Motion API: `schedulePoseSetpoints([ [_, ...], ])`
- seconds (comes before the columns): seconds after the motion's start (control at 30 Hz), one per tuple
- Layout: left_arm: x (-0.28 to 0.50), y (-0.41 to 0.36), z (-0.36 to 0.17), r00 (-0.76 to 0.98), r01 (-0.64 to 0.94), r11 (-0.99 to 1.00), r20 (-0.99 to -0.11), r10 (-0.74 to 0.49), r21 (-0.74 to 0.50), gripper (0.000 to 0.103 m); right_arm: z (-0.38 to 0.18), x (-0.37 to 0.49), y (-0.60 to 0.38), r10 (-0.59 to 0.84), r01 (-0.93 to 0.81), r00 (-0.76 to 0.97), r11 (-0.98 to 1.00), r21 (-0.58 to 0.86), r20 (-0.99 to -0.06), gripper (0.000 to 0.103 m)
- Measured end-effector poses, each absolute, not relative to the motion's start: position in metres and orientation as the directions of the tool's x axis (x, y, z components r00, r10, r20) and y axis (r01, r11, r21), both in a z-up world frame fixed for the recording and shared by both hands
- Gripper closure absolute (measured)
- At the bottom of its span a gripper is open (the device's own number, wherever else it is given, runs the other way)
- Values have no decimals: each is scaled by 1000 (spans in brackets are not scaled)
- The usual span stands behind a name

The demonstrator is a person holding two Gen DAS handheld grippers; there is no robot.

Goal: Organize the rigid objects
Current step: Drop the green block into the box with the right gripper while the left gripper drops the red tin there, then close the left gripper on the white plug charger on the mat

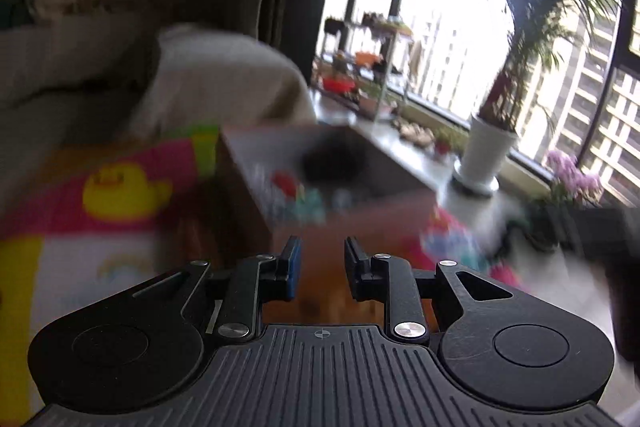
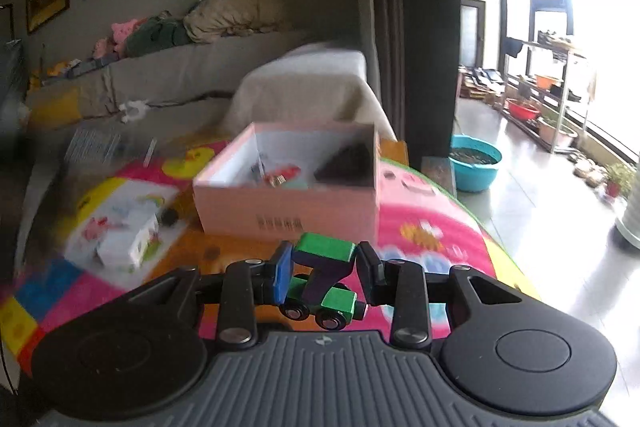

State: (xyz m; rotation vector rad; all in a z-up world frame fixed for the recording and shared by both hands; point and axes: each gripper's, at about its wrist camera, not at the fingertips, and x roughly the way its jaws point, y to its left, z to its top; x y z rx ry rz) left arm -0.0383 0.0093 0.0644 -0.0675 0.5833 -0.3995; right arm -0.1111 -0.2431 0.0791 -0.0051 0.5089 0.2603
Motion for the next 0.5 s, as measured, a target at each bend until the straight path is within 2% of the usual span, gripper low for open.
schedulePoseSetpoints([
  [0.13, -66, 22, 42, 727, 371, 913, -558, -399, -169, 76, 106, -53, -227, 272, -271, 830, 960, 73, -487, 69],
  [0.27, -79, 32, 27, 702, 389, 904, -578, -415, -177, 76, 126, 29, -198, 276, -274, 802, 958, 85, -530, 69],
  [0.5, -85, 62, 24, 730, 336, 923, -567, -380, -187, 78, 118, 141, -160, 274, -229, 737, 961, 153, -618, 68],
])
